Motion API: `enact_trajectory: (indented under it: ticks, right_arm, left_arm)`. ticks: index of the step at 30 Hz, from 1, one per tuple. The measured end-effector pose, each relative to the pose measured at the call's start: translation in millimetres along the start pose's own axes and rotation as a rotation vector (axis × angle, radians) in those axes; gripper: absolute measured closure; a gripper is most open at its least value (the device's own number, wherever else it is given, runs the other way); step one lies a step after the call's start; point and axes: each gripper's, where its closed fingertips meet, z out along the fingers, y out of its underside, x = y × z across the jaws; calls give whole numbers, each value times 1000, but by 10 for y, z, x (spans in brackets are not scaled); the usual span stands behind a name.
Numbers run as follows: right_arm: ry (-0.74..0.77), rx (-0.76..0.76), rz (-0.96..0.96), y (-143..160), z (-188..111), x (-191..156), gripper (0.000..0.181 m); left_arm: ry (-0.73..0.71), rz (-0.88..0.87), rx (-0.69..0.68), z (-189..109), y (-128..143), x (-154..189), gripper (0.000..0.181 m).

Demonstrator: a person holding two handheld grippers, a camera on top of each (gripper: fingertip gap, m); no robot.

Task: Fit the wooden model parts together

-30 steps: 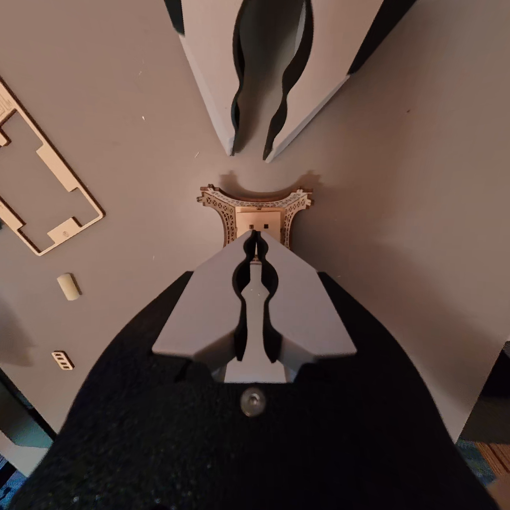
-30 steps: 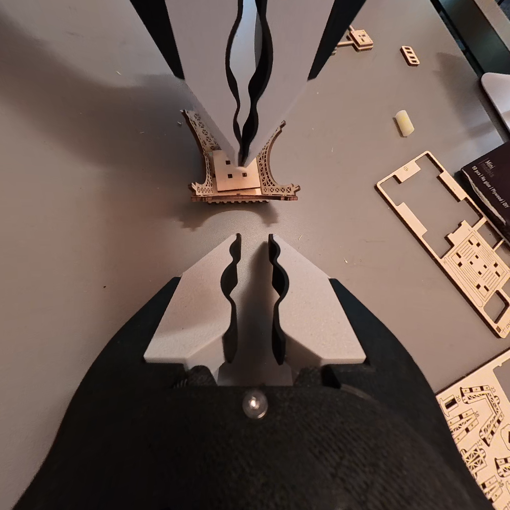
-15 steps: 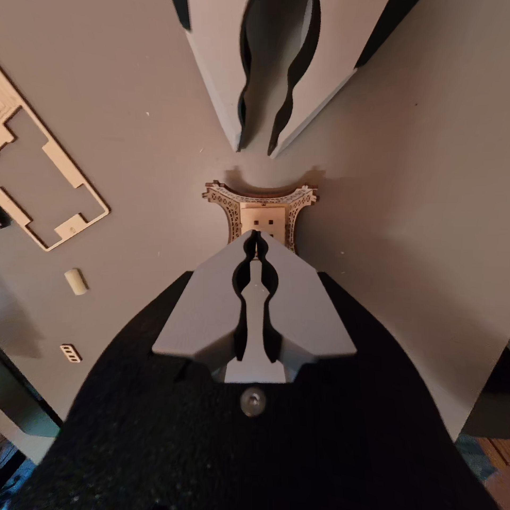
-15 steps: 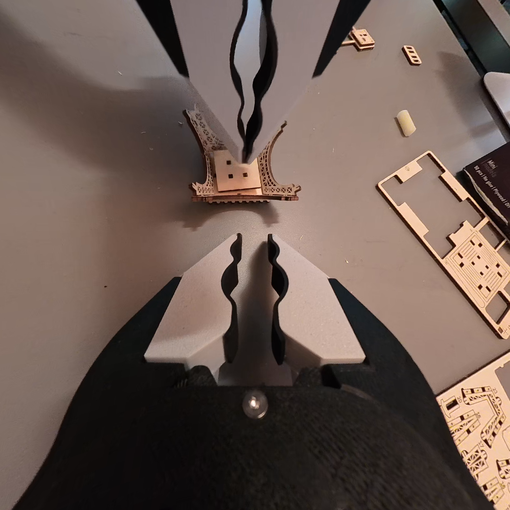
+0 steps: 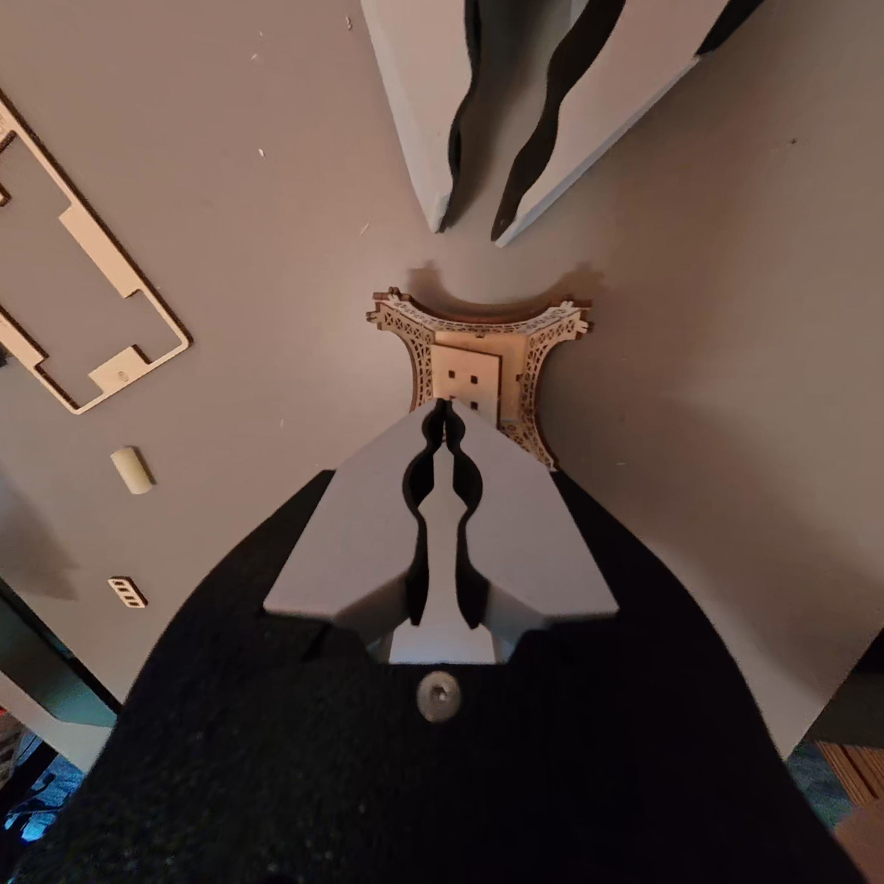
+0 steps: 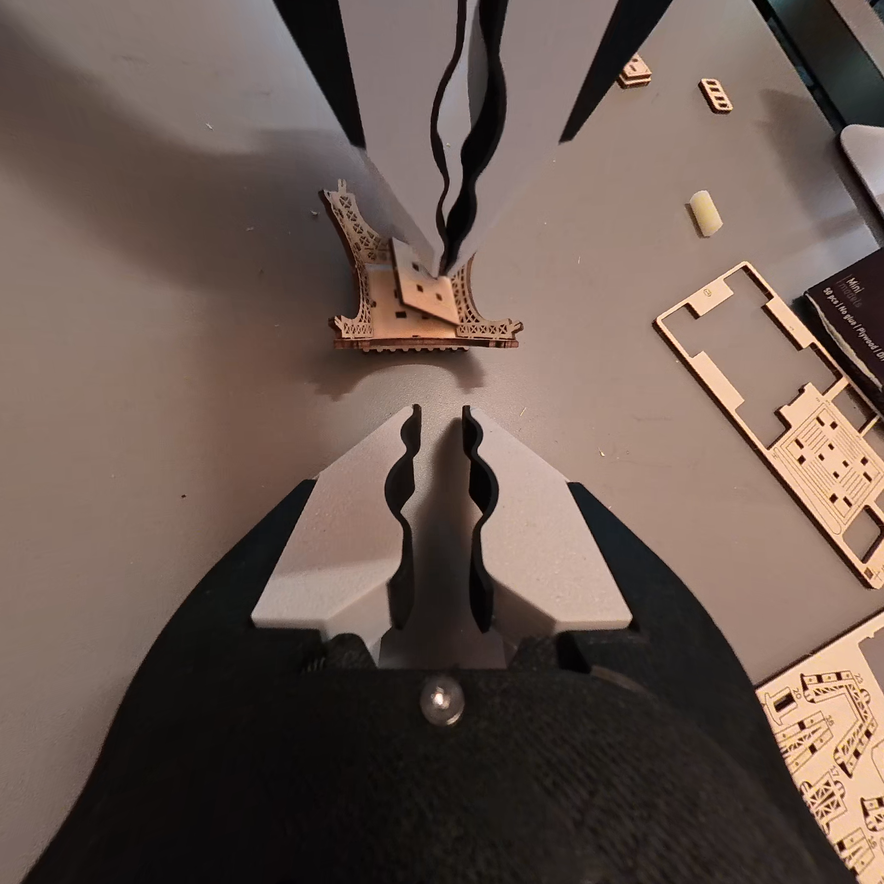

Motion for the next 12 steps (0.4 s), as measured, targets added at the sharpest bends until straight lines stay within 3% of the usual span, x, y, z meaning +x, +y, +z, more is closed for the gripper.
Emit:
enact_trajectory:
  ticks: [12]
  right_arm:
    - [-2,0,-1,1,1,-2,167]
  left_arm:
    - [46,28,31,-33,-94,97,181]
